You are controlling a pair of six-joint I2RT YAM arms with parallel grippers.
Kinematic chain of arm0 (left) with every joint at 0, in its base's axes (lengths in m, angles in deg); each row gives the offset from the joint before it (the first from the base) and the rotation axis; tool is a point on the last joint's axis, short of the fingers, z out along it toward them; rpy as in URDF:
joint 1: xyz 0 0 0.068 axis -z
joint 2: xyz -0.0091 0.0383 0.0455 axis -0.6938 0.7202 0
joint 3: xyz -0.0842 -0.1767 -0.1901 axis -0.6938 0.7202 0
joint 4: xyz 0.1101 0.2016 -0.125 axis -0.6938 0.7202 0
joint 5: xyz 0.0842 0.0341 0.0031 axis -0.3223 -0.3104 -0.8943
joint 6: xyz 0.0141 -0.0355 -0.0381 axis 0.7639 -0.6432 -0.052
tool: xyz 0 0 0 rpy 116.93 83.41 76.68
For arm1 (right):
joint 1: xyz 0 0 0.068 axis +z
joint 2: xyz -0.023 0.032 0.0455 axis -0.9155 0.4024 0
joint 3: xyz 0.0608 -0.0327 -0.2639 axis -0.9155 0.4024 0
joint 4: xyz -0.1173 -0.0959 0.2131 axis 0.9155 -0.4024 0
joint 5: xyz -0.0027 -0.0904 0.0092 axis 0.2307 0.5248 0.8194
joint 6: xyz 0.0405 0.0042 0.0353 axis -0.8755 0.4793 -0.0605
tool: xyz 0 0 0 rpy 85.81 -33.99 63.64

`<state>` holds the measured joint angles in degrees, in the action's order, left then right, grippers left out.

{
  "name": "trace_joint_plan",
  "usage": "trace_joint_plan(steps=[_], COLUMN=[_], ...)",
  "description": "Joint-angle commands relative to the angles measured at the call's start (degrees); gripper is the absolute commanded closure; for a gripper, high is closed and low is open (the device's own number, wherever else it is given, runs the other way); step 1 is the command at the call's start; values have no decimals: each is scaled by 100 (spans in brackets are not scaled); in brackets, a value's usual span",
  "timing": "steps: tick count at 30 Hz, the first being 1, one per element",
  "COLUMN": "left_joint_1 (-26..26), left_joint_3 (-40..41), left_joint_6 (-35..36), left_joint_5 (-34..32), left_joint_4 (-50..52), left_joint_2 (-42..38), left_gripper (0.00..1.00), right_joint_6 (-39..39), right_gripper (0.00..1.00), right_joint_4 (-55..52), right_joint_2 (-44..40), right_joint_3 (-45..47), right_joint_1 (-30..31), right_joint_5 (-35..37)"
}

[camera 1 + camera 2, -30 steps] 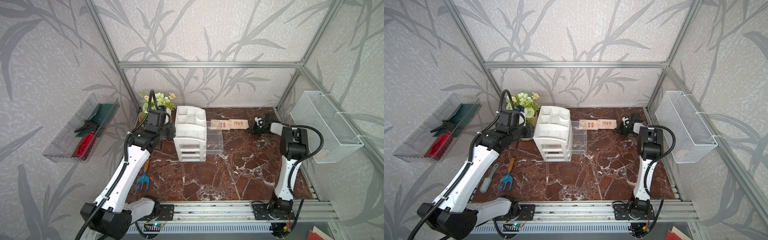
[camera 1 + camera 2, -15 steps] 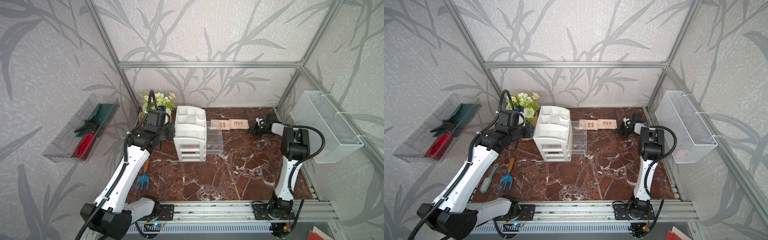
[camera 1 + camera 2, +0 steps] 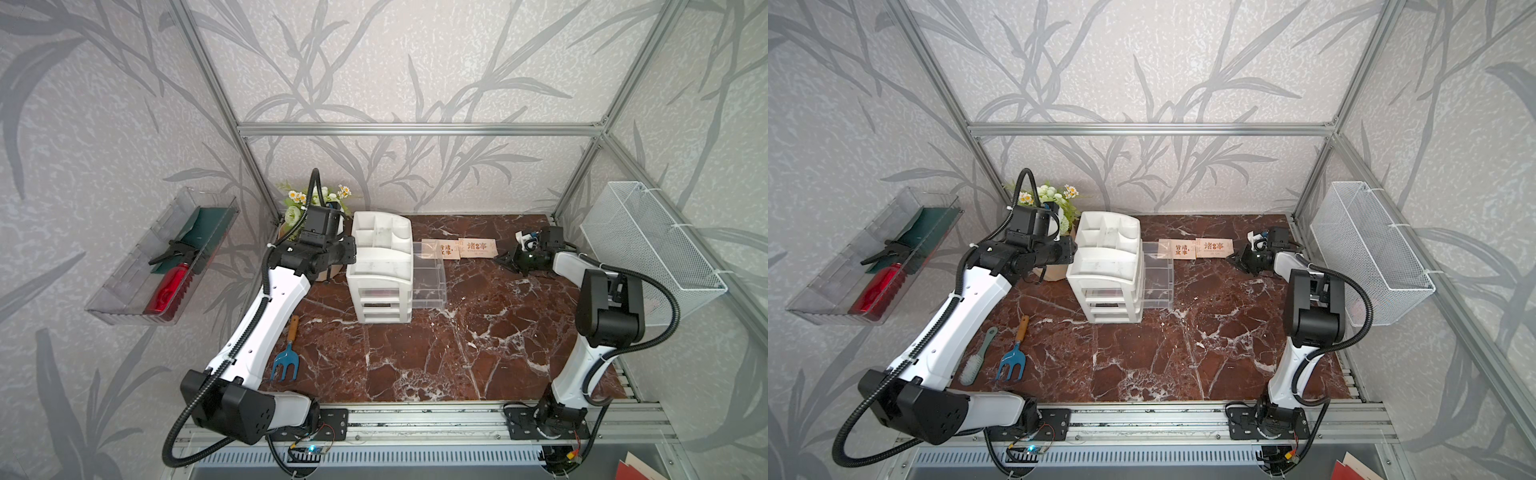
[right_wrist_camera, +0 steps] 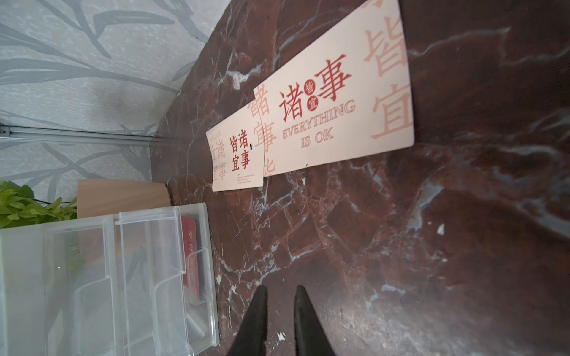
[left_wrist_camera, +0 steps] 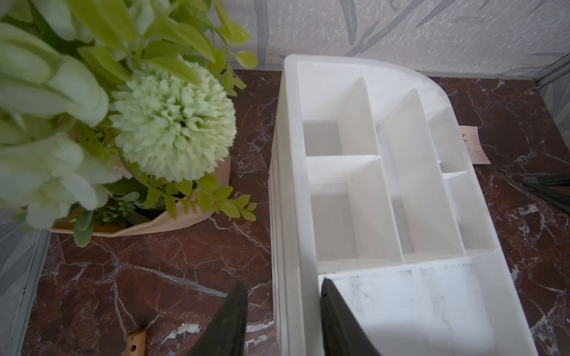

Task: Take the postcards out of the drawer
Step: Adjust the postcard at the center of the board, then close the drawer in the storage box.

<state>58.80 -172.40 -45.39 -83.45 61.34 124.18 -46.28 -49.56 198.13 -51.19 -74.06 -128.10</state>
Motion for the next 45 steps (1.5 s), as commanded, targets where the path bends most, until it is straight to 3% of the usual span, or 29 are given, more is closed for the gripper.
trace_joint_plan(steps=[1,12,24,45], left_joint_1=[-26,-28,-26,24], left_joint_3=[-234,-626,-585,-336], left_joint_6=[172,182,74,-299], left_joint_5=[29,-32,-119,-21], left_joint_4=[-82,-193,-184,-510], left_joint_2=[160,663,801,731], left_gripper=[61,63,75,85], right_joint_6=[91,-304,-809,-1329], right_gripper=[80,79,79,79], right_joint_4=[69,733,1461,1900], right_joint_2=[-299,-548,-411,-297], right_joint_3=[230,811,1066,844], right_joint_1=[245,904,1606,2371], right_joint_5=[-165,-146,-119,-105])
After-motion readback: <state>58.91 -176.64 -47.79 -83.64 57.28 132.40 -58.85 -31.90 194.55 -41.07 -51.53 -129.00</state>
